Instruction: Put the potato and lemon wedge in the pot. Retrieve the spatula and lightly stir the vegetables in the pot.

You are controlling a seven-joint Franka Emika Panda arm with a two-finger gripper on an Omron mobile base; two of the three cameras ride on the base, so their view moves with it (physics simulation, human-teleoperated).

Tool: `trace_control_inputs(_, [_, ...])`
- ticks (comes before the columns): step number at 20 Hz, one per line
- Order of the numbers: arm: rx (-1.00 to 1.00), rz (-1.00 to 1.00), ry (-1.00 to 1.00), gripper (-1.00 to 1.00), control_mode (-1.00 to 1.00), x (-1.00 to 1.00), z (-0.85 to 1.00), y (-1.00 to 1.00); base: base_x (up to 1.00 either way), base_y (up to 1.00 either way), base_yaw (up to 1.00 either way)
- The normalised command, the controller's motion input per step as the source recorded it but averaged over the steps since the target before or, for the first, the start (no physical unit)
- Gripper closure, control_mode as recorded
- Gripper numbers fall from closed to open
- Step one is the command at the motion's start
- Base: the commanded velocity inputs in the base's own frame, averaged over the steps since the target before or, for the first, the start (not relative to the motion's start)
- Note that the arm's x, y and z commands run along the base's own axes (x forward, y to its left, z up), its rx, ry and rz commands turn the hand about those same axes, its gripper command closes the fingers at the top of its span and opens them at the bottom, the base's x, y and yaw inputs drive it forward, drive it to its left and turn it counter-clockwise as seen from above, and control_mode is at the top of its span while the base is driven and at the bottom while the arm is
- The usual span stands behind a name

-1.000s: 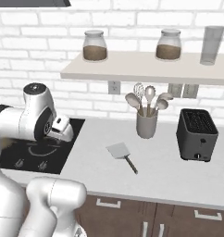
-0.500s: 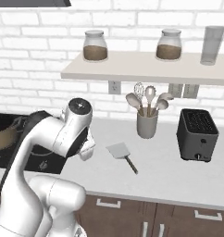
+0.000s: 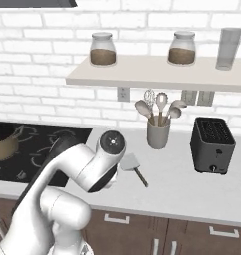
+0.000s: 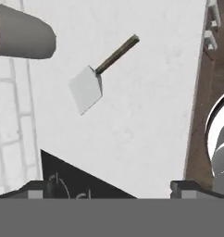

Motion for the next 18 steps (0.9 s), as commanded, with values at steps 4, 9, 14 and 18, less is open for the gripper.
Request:
trace_control_inputs(4, [0.38, -0.48, 0.33, -1.0, -1.0, 0.0, -0.01, -0.93, 0.0, 0.0, 0.0])
trace_control_inputs(9, [0.43, -0.23, 0.33, -1.0, -1.0, 0.0, -0.11, -0.82, 0.0, 0.0, 0.0])
trace_control_inputs(14, [0.42, -0.01, 0.08, -1.0, -1.0, 0.07, -0.47, -0.55, 0.0, 0.0, 0.0])
trace_control_inputs(18, [0.26, -0.06, 0.0, -1.0, -1.0, 0.25, -0.5, -0.06, 0.0, 0.0, 0.0])
